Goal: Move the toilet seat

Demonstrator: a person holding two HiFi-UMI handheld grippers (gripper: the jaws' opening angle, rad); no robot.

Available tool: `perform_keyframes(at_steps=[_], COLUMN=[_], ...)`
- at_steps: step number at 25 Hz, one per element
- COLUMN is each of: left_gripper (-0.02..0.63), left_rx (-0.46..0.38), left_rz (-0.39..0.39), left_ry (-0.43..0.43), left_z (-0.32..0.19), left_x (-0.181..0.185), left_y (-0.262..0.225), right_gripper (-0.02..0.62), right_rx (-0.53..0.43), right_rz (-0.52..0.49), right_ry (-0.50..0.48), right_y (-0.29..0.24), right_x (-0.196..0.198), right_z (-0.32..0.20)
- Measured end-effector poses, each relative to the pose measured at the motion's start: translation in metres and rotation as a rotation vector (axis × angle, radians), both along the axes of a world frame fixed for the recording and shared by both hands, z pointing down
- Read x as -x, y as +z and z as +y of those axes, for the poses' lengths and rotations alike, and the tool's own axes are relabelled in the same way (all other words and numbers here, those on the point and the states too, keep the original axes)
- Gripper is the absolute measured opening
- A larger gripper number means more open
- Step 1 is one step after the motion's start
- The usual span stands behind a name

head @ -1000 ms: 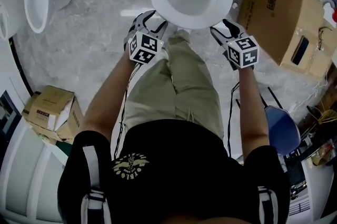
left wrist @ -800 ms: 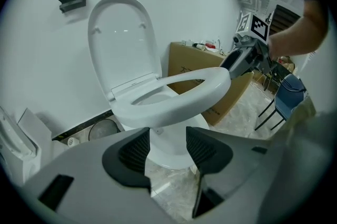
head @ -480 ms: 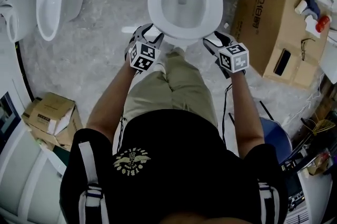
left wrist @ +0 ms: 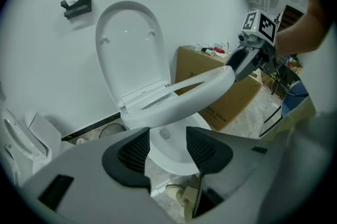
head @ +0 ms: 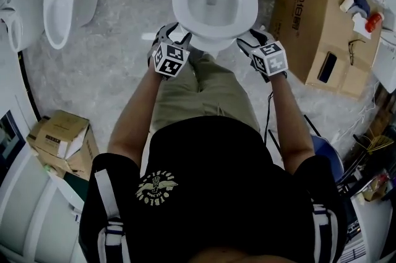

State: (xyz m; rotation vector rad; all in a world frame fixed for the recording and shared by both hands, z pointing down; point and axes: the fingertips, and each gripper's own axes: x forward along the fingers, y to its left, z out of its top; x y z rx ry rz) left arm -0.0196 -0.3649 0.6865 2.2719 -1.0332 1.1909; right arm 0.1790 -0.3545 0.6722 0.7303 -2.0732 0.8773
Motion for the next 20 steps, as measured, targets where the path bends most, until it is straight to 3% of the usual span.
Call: perform_keyframes(at_steps=[20], left_gripper=[0.233], left_rx=[-0.015], left_rz=[0.021], left_ry=[0.01], left_z=[-0.035], left_x=[-0.001], left_y=[-0.037], right_gripper=[0.261], right_rx=[-0.079], right_rz=[-0.009], right_ry=[0.095], right_y=[-0.037], right_x=[-0.001], right_z=[-0.039])
